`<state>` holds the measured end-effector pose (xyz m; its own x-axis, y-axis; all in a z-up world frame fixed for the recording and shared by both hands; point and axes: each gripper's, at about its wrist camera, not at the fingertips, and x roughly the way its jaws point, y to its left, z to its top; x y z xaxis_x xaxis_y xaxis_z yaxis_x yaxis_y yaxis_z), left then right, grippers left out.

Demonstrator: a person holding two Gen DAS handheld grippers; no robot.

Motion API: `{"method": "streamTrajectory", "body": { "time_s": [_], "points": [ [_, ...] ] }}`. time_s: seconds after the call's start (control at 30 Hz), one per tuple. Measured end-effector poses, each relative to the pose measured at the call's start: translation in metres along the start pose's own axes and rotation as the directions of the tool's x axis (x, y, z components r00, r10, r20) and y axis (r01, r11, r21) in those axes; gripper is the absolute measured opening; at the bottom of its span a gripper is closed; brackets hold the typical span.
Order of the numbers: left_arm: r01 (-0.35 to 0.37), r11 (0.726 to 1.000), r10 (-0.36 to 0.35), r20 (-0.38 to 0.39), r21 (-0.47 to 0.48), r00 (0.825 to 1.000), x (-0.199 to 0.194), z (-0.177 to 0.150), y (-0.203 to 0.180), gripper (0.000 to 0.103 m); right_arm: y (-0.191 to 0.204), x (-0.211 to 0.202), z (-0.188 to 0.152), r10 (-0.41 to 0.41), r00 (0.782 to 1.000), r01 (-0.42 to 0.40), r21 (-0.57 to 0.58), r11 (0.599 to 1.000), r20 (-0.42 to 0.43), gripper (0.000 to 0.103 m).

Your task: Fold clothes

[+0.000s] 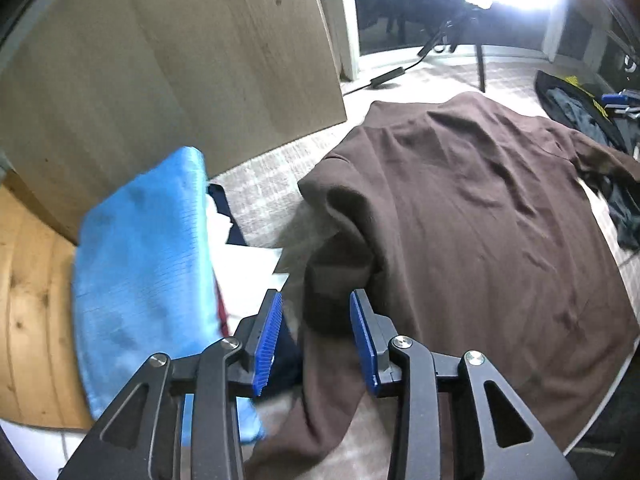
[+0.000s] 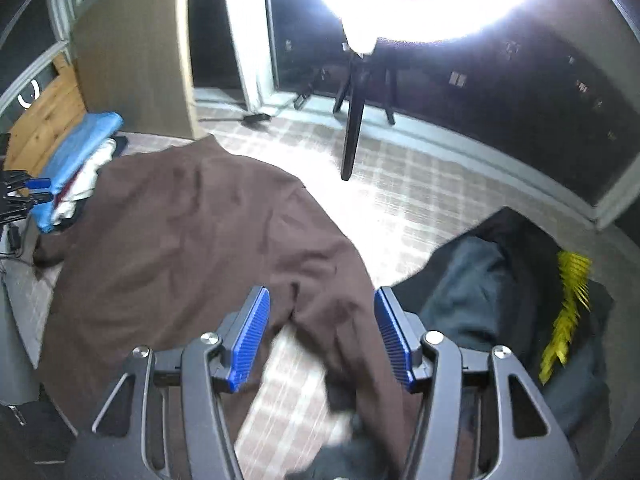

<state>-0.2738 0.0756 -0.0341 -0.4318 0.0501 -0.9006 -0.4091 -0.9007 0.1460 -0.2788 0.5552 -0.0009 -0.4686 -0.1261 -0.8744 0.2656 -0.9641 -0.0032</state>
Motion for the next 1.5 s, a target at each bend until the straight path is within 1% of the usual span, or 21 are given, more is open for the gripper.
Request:
{"method": "streamTrajectory", "body": {
  "time_s": [0.13, 0.3, 0.4, 0.47, 0.63, 0.67, 0.7, 0.73, 0.77, 0.8, 0.93, 0.97, 1.0, 1.07, 1.1, 1.2, 1.23, 1.27, 1.37, 1.43, 1.5],
  "points": [
    [0.012, 1.000, -0.013, -0.046, -0.023, 0.999, 0.034, 0.022, 0.011, 0.040, -0.021, 0.056, 0.020, 0.039, 0.997, -0.038, 0.030, 0.999, -0.067, 0.054],
    [0.033, 0.999, -0.036, -0.075, -0.035, 0.997, 0.080, 0.049, 0.024, 0.043, -0.039, 0.112, 0.038, 0.076, 0.993, -0.069, 0.071, 0.995, -0.095, 0.054],
    [0.076, 0.997, -0.079, -0.107, -0.032, 0.991, 0.103, 0.051, 0.027, 0.047, -0.045, 0.136, 0.039, 0.113, 0.986, -0.101, 0.097, 0.990, -0.125, 0.055],
    [0.099, 0.995, -0.102, -0.132, -0.027, 0.986, 0.115, 0.050, 0.026, 0.048, -0.044, 0.150, 0.036, 0.166, 0.976, -0.151, 0.114, 0.982, -0.141, 0.055],
    [0.129, 0.990, -0.119, -0.158, 0.056, 0.980, 0.134, 0.044, 0.005, 0.047, -0.028, 0.157, 0.030, 0.187, 0.973, -0.181, 0.056, 0.982, -0.135, 0.055],
    [0.136, 0.989, -0.124, -0.158, 0.066, 0.980, 0.137, 0.043, 0.002, 0.044, -0.023, 0.156, 0.030, 0.196, 0.971, -0.192, 0.042, 0.981, -0.138, 0.046],
    [0.146, 0.987, -0.134, -0.155, 0.069, 0.979, 0.138, 0.042, -0.002, 0.031, -0.018, 0.156, 0.029, 0.205, 0.969, -0.203, 0.028, 0.979, -0.141, 0.036],
    [0.176, 0.982, -0.165, -0.150, 0.061, 0.975, 0.136, 0.042, -0.004, 0.010, -0.013, 0.155, 0.029, 0.211, 0.967, -0.212, 0.014, 0.977, -0.143, 0.015],
    [0.199, 0.979, -0.189, -0.144, 0.055, 0.971, 0.135, 0.041, -0.007, 0.000, -0.010, 0.152, 0.029, 0.209, 0.968, -0.211, 0.003, 0.978, -0.141, 0.005],
    [0.190, 0.980, -0.180, -0.139, 0.059, 0.974, 0.132, 0.041, -0.009, 0.001, -0.008, 0.148, 0.029, 0.208, 0.970, -0.211, -0.004, 0.978, -0.128, 0.005],
    [0.076, 0.993, -0.068, -0.084, 0.095, 0.994, 0.095, 0.039, -0.004, 0.001, -0.013, 0.103, 0.033, 0.150, 0.989, -0.150, -0.018, 0.989, 0.015, 0.005],
    [0.005, 0.995, 0.005, -0.094, 0.099, 0.996, 0.093, 0.036, 0.004, 0.001, -0.018, 0.093, 0.033, 0.125, 0.991, -0.125, -0.003, 0.992, 0.045, 0.004],
    [-0.066, 0.992, 0.077, -0.105, 0.103, 0.992, 0.090, 0.033, 0.012, 0.002, -0.023, 0.089, 0.030, 0.087, 0.995, -0.087, 0.005, 0.996, 0.043, 0.005],
    [-0.198, 0.974, 0.212, -0.126, 0.114, 0.969, 0.086, 0.028, 0.028, 0.005, -0.018, 0.103, 0.023, 0.039, 0.998, -0.042, -0.048, 0.998, -0.053, 0.006],
    [-0.225, 0.967, 0.242, -0.144, 0.119, 0.960, 0.087, 0.028, 0.033, 0.006, -0.014, 0.112, 0.021, -0.002, 0.995, -0.007, -0.087, 0.996, -0.100, 0.007],
    [-0.306, 0.943, 0.327, -0.190, 0.135, 0.926, 0.090, 0.028, 0.047, 0.006, -0.005, 0.123, 0.021, -0.108, 0.981, 0.085, -0.143, 0.986, -0.163, 0.029],
    [-0.321, 0.939, 0.339, -0.167, 0.127, 0.926, 0.084, 0.034, 0.045, 0.006, -0.006, 0.118, 0.026, -0.092, 0.986, 0.076, -0.121, 0.990, -0.137, 0.037],
    [-0.310, 0.944, 0.323, -0.121, 0.112, 0.939, 0.076, 0.044, 0.037, 0.010, -0.008, 0.110, 0.031, -0.049, 0.994, 0.041, -0.091, 0.995, -0.096, 0.041],
    [-0.141, 0.976, 0.145, -0.018, 0.166, 0.989, 0.064, 0.080, -0.010, 0.021, -0.007, 0.104, 0.053, 0.064, 0.998, -0.065, -0.071, 0.995, -0.021, 0.053],
    [-0.019, 0.973, 0.016, 0.016, 0.229, 1.000, 0.073, 0.111, -0.049, 0.027, 0.001, 0.113, 0.067, 0.093, 0.996, -0.093, -0.104, 0.990, -0.008, 0.054],
    [0.081, 0.960, -0.090, 0.022, 0.269, 0.996, 0.091, 0.140, -0.079, 0.027, 0.010, 0.130, 0.078, 0.129, 0.992, -0.130, -0.114, 0.985, -0.016, 0.054]
  ]
}}
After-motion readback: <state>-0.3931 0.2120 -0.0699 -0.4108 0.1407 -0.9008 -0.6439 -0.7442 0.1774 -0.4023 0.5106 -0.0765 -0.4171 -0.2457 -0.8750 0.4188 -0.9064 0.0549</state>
